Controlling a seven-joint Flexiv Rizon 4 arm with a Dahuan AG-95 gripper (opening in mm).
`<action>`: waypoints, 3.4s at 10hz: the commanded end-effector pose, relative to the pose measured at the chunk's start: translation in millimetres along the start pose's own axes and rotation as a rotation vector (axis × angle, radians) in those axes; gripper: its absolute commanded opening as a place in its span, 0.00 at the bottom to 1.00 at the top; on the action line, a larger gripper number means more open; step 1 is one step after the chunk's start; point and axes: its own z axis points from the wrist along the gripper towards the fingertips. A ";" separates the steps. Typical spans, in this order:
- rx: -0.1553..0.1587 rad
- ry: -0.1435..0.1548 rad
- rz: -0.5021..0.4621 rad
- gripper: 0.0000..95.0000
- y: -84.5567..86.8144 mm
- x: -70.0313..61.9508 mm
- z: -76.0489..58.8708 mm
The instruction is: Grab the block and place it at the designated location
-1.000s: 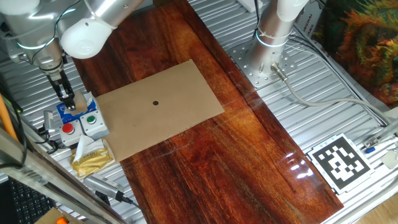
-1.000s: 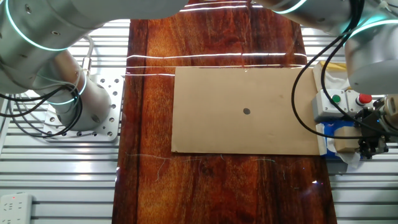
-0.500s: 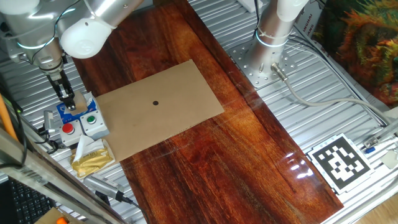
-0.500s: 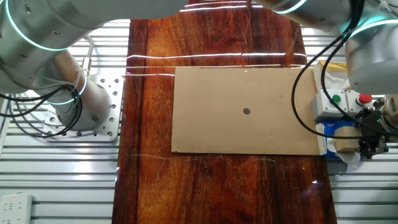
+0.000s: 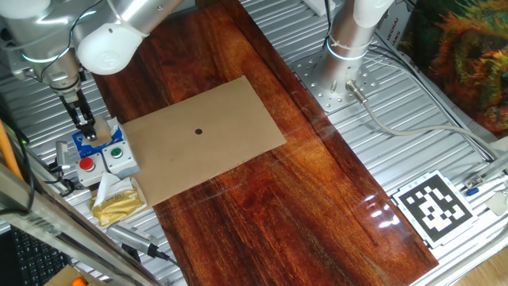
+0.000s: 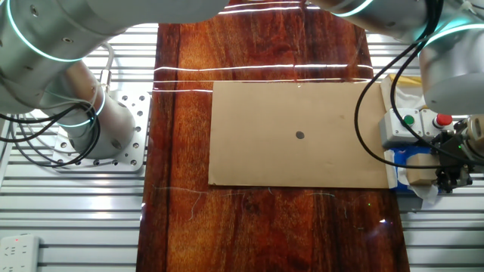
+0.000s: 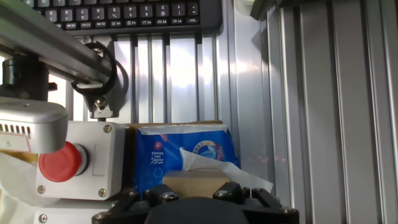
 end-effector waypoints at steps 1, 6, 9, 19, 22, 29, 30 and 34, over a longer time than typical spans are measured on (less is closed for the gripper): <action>0.000 0.000 0.000 0.20 -0.1 -0.3 0.2; 0.000 0.000 0.000 0.20 -0.1 -0.3 0.2; -0.007 0.008 -0.005 0.40 6.1 -6.9 -8.5; 0.001 0.041 -0.007 0.20 6.7 -7.2 -12.2; -0.004 0.049 -0.009 0.20 5.4 -2.9 -25.4; -0.007 0.058 -0.001 0.20 25.6 95.0 -54.1; -0.008 0.060 0.003 0.20 28.4 100.0 -54.2; -0.011 0.066 0.040 0.20 53.3 135.3 -46.7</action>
